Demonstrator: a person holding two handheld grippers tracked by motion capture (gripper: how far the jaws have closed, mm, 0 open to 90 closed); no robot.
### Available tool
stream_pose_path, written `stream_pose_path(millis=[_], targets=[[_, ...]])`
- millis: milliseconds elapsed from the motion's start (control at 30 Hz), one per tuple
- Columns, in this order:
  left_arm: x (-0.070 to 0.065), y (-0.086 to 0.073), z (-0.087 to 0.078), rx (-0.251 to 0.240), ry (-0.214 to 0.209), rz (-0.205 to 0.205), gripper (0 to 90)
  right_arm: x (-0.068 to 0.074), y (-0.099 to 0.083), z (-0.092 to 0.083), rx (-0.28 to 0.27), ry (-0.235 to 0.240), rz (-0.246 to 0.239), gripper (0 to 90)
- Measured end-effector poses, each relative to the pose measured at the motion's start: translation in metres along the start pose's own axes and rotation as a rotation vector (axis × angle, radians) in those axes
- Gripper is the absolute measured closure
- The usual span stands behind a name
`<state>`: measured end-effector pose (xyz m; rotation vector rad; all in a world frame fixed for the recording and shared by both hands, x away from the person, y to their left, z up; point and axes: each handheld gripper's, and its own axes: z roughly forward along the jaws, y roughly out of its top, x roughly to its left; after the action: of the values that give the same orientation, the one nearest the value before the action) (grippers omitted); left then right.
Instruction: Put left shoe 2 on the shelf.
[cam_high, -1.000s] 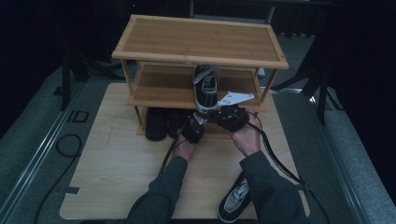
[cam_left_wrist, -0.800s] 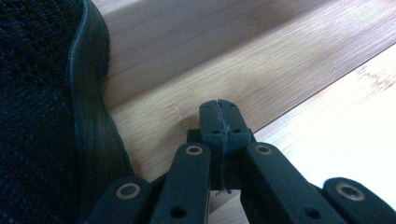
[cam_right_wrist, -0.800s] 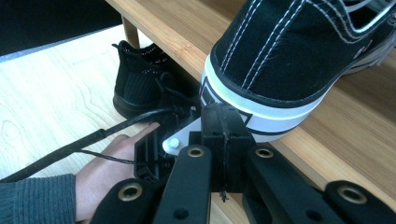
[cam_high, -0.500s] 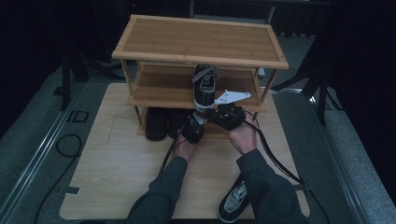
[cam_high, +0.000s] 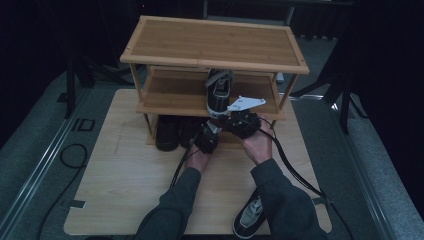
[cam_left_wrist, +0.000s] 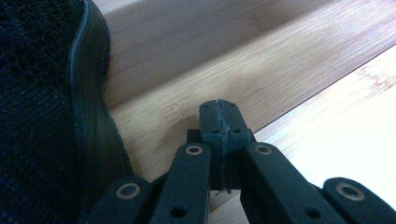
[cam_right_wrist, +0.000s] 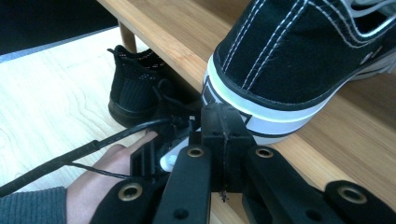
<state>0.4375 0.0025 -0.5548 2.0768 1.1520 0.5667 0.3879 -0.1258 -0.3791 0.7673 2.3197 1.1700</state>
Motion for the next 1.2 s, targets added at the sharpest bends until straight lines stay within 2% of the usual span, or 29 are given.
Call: stream_pose_path(millis=[267, 367, 467, 567, 700, 933, 1067, 1200], targets=[[0.000, 0.000, 0.000, 0.000, 0.002, 0.000, 90.0, -0.005, 0.000, 0.003, 0.005, -0.021, 0.008, 90.0], [0.000, 0.000, 0.000, -0.002, -0.002, 0.001, 90.0, -0.009, 0.001, 0.003, 0.011, -0.009, 0.017, 90.0], [0.000, 0.000, 0.000, -0.002, -0.001, 0.000, 90.0, -0.009, 0.001, 0.003, 0.015, -0.012, 0.008, 90.0], [0.001, -0.001, 0.000, -0.010, -0.014, -0.017, 90.0, -0.010, 0.000, 0.002, 0.027, 0.011, -0.017, 85.2], [0.001, -0.002, 0.000, -0.015, -0.014, -0.023, 90.0, -0.010, 0.001, -0.003, 0.035, 0.017, -0.031, 84.6], [0.002, -0.002, 0.000, -0.019, -0.018, -0.017, 89.9, -0.015, -0.002, -0.022, 0.106, 0.030, -0.079, 74.2], [0.002, -0.004, 0.000, -0.032, -0.018, -0.029, 89.8, -0.019, -0.011, -0.024, 0.104, 0.061, -0.050, 68.7], [0.002, -0.004, 0.000, -0.037, -0.017, -0.028, 89.8, -0.020, -0.021, -0.021, 0.128, 0.062, -0.037, 67.0]])
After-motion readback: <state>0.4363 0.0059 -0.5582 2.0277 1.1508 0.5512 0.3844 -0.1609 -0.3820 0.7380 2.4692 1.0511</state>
